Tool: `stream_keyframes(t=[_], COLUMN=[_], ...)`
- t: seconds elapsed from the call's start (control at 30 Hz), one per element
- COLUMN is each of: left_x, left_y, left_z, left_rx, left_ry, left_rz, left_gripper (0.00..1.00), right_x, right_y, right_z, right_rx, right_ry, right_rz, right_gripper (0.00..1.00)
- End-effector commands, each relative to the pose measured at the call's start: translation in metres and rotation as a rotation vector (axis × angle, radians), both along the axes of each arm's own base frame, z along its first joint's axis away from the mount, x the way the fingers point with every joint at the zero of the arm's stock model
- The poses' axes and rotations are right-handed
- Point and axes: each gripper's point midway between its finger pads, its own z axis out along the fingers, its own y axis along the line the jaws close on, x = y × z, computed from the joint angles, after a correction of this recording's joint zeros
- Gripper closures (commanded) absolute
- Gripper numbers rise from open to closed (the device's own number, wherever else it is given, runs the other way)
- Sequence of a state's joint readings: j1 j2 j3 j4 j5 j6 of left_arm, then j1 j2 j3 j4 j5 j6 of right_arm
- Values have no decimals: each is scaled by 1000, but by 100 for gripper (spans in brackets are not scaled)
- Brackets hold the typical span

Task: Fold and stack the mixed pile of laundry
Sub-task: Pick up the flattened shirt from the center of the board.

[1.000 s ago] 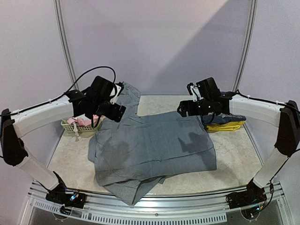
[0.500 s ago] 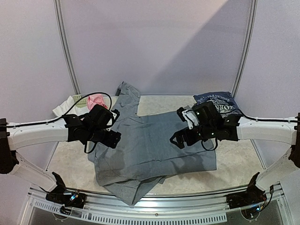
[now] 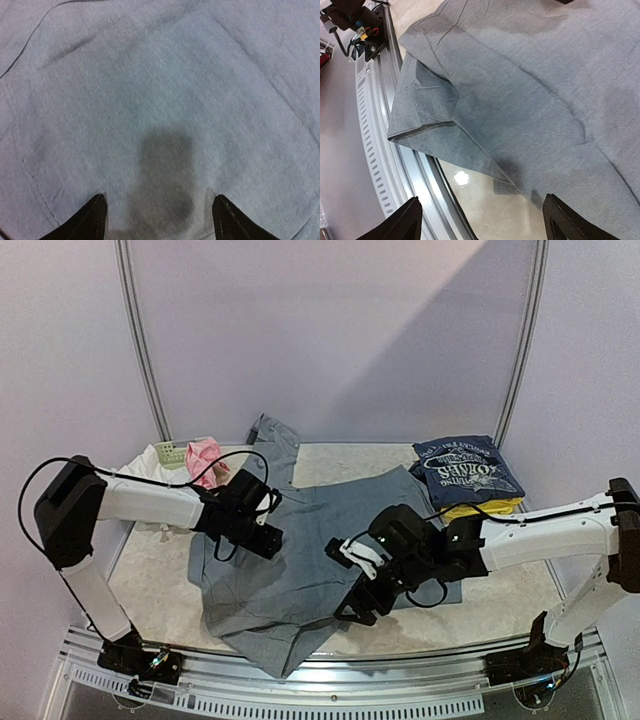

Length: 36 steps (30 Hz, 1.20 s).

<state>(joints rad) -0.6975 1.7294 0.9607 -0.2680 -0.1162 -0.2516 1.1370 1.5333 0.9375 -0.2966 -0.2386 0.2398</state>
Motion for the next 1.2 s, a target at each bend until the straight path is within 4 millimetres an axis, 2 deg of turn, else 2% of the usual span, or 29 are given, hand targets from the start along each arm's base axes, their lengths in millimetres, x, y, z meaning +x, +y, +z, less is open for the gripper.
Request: stream_keyframes(t=[0.0, 0.1, 0.27, 0.4, 0.5, 0.63, 0.7, 0.87, 1.13, 1.17], left_x=[29, 38, 55, 67, 68, 68, 67, 65, 62, 62], left_y=[-23, -23, -13, -5, -7, -6, -6, -7, -5, -5], left_z=[0, -10, -25, -38, -45, -50, -51, -54, -58, -58], left_rx=[-83, -66, -67, -47, -65, -70, -69, -68, -67, -67], left_ry=[-12, 3, 28, 49, 72, 81, 84, 91, 103, 102], left_rz=[-31, -27, 3, 25, 19, 18, 15, 8, 6, 6], left_gripper=[26, 27, 28, 29, 30, 31, 31, 33, 35, 35], right_x=[-26, -31, -39, -29, -25, -16, -10, 0, 7, 12], right_y=[1, 1, 17, 27, 36, 43, 48, 57, 55, 54], right_z=[-20, -37, -38, -42, -48, -70, -73, -67, -53, -52], right_rx=[-99, -135, -67, -81, -85, -134, -143, -120, -106, -120], right_ry=[0, -29, -70, -130, -141, -158, -179, -238, -294, -317], right_rz=[68, 99, 171, 183, 185, 178, 166, 153, 145, 129], right_gripper=[17, 21, 29, 32, 32, 32, 32, 31, 28, 28])
